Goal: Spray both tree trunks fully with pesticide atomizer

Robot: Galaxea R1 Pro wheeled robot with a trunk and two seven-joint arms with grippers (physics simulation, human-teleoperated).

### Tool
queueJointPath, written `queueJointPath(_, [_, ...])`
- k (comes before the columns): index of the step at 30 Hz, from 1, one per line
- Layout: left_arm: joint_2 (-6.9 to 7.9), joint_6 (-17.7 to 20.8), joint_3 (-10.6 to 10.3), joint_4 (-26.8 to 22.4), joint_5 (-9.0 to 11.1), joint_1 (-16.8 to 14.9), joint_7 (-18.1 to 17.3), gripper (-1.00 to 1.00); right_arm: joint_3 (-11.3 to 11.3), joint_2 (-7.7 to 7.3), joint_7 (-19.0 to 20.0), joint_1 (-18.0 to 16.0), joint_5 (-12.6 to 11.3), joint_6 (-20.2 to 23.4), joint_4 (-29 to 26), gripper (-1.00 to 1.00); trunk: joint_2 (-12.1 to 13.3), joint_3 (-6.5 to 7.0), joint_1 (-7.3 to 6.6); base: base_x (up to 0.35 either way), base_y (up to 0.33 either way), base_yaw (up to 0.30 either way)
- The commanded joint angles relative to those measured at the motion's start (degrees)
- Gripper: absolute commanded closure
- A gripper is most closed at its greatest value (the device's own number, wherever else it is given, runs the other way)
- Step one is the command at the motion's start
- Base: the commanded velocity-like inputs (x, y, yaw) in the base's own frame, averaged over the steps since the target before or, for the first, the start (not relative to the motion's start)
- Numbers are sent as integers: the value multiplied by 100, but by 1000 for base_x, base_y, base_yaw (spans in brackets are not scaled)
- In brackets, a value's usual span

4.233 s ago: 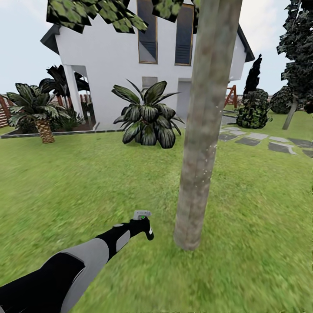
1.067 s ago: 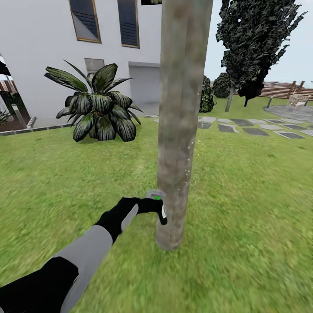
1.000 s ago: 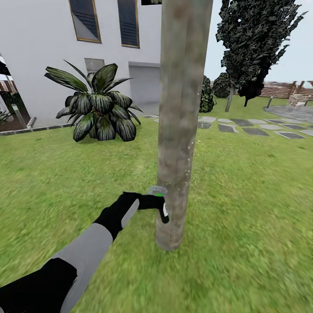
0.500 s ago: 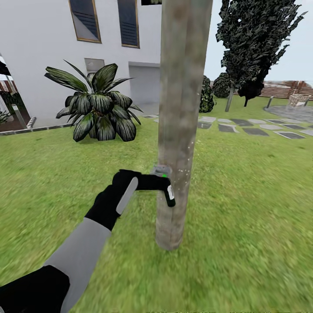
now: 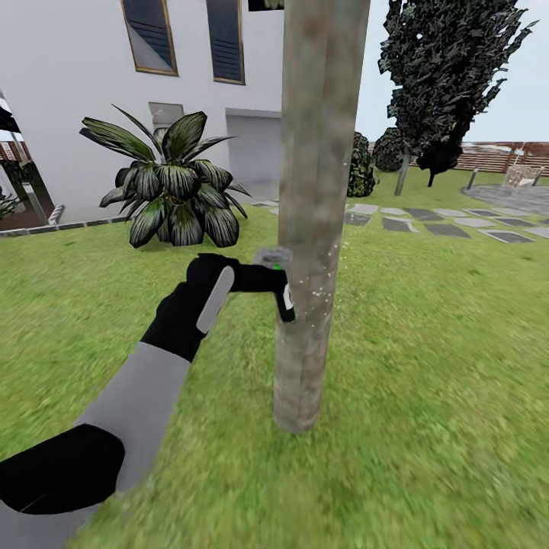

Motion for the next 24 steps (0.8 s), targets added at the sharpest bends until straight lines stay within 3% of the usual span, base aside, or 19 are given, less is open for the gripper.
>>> queueJointPath(1, [-1,29,27,111,-26,-181,-29,100,-37,-1,22,-10,-25,-52,24,-100,-4,-7,1,-1,0,0])
queueJointPath(7, [-1,53,158,397,-26,-923,-14,100,-37,-1,22,-10,-25,-52,24,-100,-4,-7,1,0,0,0])
queueJointPath(8, [-1,59,225,767,-16,-1510,-14,100,-37,-1,22,-10,-25,-52,25,-100,-4,-7,1,0,0,0])
queueJointPath(9, [-1,61,245,852,-3,-1692,-14,100,-37,-1,22,-10,-25,-52,24,-100,-4,-7,1,0,0,0])
queueJointPath(20, [-1,53,253,706,1,-1836,-8,100,-37,-1,22,-10,-25,-52,25,-100,-4,-7,1,-103,19,0])
queueJointPath(22, [-1,53,257,850,1,-1986,-7,100,-37,-1,22,-10,-25,-52,26,-100,-4,-7,1,-11,3,0])
queueJointPath(23, [-1,53,258,1029,4,-2190,-6,100,-37,-1,22,-10,-25,-52,27,-100,-4,-7,1,-6,1,0])
queueJointPath(24, [-1,53,265,1523,48,-2635,-5,100,-37,-1,22,-10,-25,-52,25,-100,-4,-7,1,-3,1,0])
